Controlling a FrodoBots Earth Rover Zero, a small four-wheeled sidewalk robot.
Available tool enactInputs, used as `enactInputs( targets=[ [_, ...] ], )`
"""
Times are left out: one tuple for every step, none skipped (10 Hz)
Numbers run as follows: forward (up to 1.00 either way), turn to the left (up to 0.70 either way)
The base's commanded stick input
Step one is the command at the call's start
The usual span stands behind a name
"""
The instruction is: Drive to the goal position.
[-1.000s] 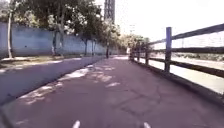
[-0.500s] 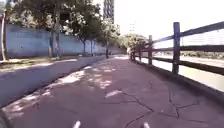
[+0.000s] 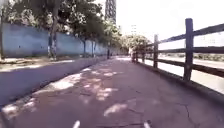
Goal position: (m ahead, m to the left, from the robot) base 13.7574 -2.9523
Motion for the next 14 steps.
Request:
enactInputs(
  targets=[
    [0.85,0.00],
    [0.85,0.00],
    [0.85,0.00],
    [0.85,0.00],
    [0.85,0.00],
    [0.85,0.00],
    [0.85,0.00],
    [0.85,0.00],
    [0.85,0.00],
    [0.85,-0.24],
    [0.85,-0.34],
    [0.85,-0.34],
    [0.85,-0.06],
    [0.85,0.00]
  ],
)
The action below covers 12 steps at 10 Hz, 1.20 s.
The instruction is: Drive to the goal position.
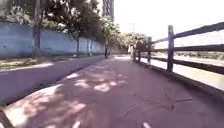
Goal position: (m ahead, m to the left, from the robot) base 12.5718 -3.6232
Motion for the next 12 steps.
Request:
enactInputs(
  targets=[
    [0.85,0.00],
    [0.85,0.00],
    [0.85,0.00],
    [0.85,0.00],
    [0.85,0.00],
    [0.85,0.00],
    [0.85,0.00],
    [0.85,0.00],
    [0.85,0.00],
    [0.85,0.00],
    [0.85,0.00],
    [0.85,-0.12]
  ],
)
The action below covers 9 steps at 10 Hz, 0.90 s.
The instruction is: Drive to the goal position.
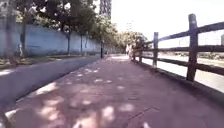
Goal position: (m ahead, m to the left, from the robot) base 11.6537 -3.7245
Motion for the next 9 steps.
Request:
enactInputs(
  targets=[
    [0.85,-0.34],
    [0.85,-0.21],
    [0.85,0.00],
    [0.85,0.00],
    [0.85,0.00],
    [0.85,0.00],
    [0.85,0.00],
    [0.85,0.00],
    [0.85,0.00]
  ],
)
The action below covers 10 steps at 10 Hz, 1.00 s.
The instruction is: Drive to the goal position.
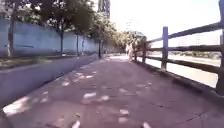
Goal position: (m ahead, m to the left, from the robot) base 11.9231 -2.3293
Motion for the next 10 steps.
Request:
enactInputs(
  targets=[
    [0.85,0.00],
    [0.85,0.00],
    [0.85,0.00],
    [0.85,0.00],
    [0.85,0.00],
    [0.85,0.00],
    [0.85,0.00],
    [0.85,0.00],
    [0.85,0.00],
    [0.85,0.00]
  ],
)
